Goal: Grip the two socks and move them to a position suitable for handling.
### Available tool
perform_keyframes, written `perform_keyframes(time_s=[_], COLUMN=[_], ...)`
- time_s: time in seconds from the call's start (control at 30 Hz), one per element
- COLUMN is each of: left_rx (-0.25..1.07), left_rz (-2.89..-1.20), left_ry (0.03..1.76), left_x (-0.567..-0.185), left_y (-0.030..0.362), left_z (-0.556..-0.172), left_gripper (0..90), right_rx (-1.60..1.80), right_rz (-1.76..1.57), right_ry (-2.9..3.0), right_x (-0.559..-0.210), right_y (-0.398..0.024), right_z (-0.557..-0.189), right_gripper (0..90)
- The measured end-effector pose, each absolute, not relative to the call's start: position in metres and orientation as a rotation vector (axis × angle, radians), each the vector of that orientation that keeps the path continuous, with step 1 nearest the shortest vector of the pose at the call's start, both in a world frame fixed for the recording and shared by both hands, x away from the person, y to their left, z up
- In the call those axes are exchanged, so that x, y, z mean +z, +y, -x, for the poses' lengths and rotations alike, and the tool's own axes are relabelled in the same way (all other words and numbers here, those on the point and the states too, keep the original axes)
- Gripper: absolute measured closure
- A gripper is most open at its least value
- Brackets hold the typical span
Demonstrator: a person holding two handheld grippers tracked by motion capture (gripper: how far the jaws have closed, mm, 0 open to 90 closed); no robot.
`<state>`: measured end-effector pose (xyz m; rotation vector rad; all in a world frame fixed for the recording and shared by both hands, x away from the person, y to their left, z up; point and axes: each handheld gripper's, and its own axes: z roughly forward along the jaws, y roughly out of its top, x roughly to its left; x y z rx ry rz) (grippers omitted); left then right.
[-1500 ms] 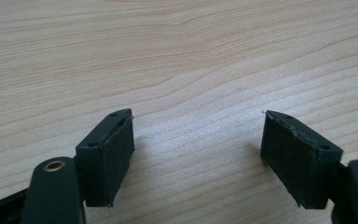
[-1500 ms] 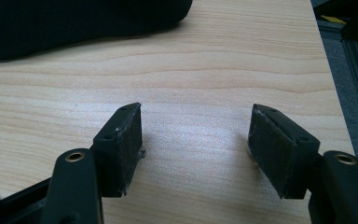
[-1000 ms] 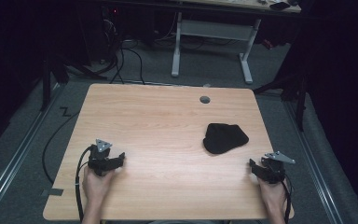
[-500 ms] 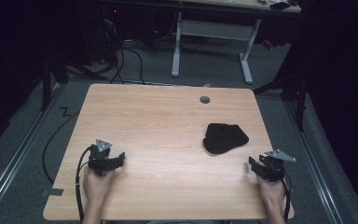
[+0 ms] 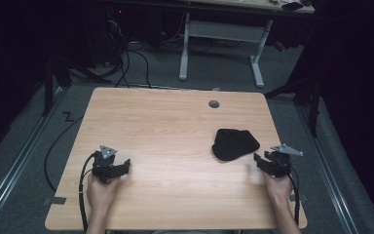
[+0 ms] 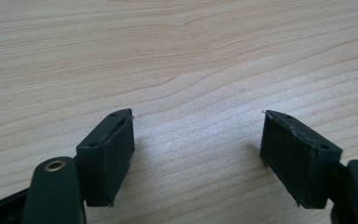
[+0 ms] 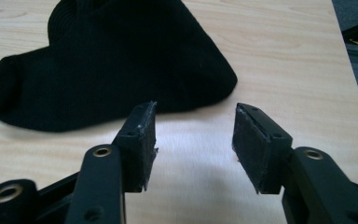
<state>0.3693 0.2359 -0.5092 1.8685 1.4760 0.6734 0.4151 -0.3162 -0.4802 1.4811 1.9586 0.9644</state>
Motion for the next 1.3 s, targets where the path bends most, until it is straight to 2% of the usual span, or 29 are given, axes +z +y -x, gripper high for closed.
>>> perform_keyframes(time_s=[0.47,0.6,0.67,0.7,0.77,0.87,1.3], left_rx=[0.674,0.675,0.675,0.675,0.676,0.676,0.676], left_rz=[-1.869,-1.869,-1.869,-1.869,-1.869,-1.869,-1.868], left_ry=[1.477,1.476,1.477,1.477,1.477,1.477,1.478], left_x=[-0.509,-0.509,-0.509,-0.509,-0.509,-0.509,-0.509], left_y=[0.236,0.236,0.236,0.236,0.236,0.236,0.236], left_z=[-0.369,-0.369,-0.369,-0.369,-0.369,-0.369,-0.369], left_gripper=[26.2,26.2,26.1,26.1,26.1,26.1,26.1], right_rx=[0.972,0.987,1.002,1.002,0.980,0.981,1.064], right_rz=[-1.498,-1.514,-1.503,-1.503,-1.489,-1.463,-1.372], right_ry=[1.950,1.956,1.972,1.972,1.998,2.013,2.000], right_x=[-0.479,-0.483,-0.487,-0.487,-0.490,-0.492,-0.467], right_y=[-0.301,-0.303,-0.303,-0.303,-0.301,-0.300,-0.305], right_z=[-0.456,-0.467,-0.471,-0.471,-0.472,-0.472,-0.463], right_gripper=[44.5,53.6,66.4,66.4,76.4,86.3,89.1])
